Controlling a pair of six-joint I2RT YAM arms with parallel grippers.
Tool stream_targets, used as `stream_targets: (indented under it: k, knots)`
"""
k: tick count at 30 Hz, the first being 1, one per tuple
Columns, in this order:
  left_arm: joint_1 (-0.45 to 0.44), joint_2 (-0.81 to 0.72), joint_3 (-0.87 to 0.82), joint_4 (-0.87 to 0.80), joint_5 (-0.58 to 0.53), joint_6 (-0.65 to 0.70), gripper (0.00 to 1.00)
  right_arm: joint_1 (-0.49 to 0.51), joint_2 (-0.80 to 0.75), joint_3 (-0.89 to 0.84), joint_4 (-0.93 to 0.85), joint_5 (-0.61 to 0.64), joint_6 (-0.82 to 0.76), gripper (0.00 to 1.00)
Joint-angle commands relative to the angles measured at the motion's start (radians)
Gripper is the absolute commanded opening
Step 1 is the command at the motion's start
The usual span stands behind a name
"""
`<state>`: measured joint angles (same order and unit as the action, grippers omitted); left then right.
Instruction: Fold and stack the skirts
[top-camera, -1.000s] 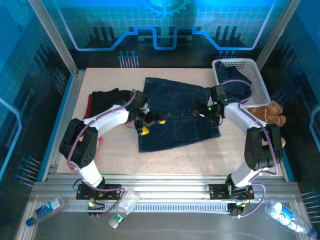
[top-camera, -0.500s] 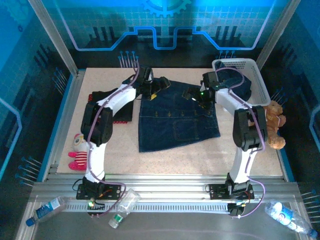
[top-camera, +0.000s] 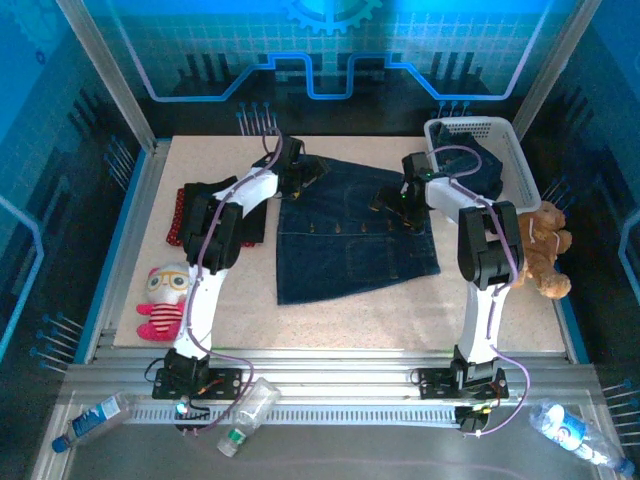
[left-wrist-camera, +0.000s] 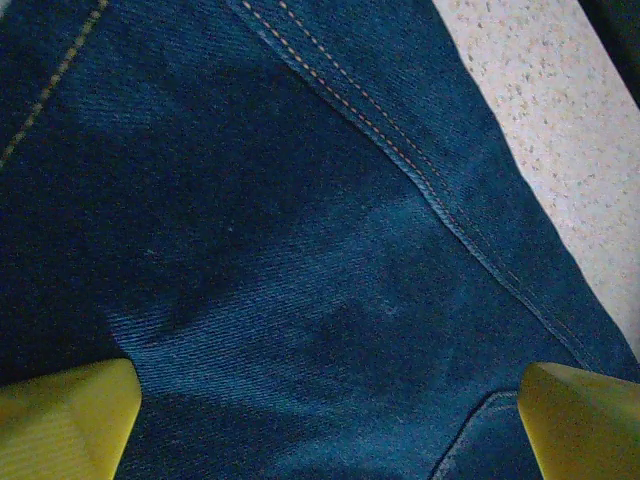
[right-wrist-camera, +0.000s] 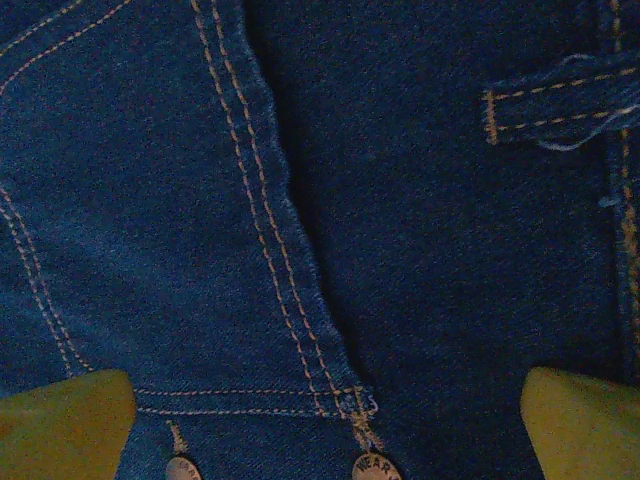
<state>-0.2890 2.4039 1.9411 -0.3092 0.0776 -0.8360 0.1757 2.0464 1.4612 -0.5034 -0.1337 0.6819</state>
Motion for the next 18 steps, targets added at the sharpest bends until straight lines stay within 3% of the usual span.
stream_targets:
  k: [1,5,9,14,18]
  knots:
    - [0.029,0.023,0.042,-0.132,-0.033,0.041,0.99,0.003,-0.048,-0.078,0.033,-0.118,0.077,1.00]
    - [0.012,-0.031,0.156,-0.191,0.088,0.116,0.99,0.012,-0.189,-0.163,0.053,-0.034,0.130,1.00]
    - [-0.030,-0.151,0.197,-0.308,0.072,0.180,0.99,-0.002,-0.368,-0.296,0.087,0.015,0.172,1.00]
    - [-0.055,-0.388,-0.068,-0.197,0.047,0.157,0.99,-0.045,-0.568,-0.477,0.086,0.026,0.180,1.00]
    - [-0.048,-0.554,-0.307,-0.117,0.019,0.099,0.99,-0.123,-0.688,-0.643,0.131,-0.034,0.172,0.99]
